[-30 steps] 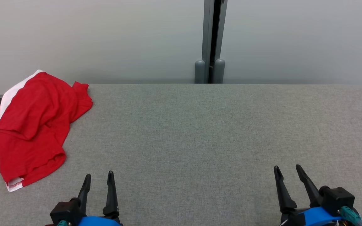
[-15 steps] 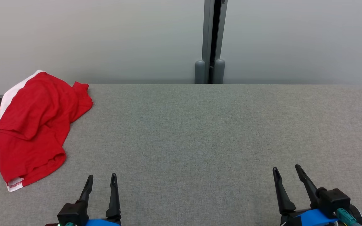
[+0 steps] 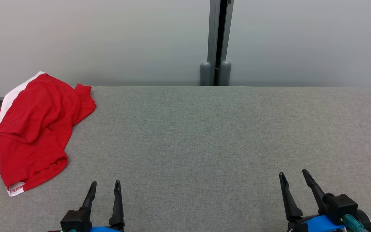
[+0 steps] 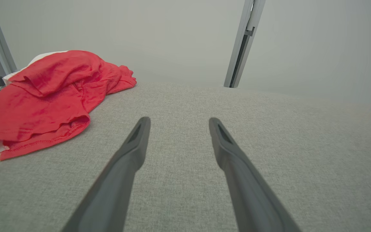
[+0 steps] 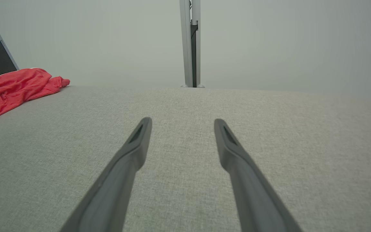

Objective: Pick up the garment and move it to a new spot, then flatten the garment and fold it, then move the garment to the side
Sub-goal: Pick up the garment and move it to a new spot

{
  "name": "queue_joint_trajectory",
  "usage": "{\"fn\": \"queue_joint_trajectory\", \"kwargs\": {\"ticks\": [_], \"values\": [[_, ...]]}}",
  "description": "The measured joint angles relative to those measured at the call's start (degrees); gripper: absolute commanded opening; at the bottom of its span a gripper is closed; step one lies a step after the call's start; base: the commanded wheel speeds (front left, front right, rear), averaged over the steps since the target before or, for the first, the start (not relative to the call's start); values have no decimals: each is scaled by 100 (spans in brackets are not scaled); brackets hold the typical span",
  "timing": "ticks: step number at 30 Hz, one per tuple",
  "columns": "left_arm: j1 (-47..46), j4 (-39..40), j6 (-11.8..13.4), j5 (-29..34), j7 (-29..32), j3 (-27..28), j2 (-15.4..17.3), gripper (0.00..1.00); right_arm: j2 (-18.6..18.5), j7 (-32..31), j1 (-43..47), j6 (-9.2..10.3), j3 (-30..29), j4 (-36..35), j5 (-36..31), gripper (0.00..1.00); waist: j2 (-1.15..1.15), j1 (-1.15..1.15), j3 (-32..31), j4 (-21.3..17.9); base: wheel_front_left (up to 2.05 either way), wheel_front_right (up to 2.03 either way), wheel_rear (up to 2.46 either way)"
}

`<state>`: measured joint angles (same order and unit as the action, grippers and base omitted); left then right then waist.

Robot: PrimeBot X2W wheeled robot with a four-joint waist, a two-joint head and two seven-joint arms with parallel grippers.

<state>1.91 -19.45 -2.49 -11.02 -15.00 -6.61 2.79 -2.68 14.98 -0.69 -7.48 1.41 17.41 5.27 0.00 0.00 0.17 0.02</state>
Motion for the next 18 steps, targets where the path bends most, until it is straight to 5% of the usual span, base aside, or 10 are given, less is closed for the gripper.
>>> {"fn": "queue_joint_trajectory", "kwargs": {"ticks": [18], "values": [[-41,-49,-7,-15,-1,-42,0,100,-4,5,98,0,-136,-4,-11,100,0,0,-48,274,0,0,0]]}}
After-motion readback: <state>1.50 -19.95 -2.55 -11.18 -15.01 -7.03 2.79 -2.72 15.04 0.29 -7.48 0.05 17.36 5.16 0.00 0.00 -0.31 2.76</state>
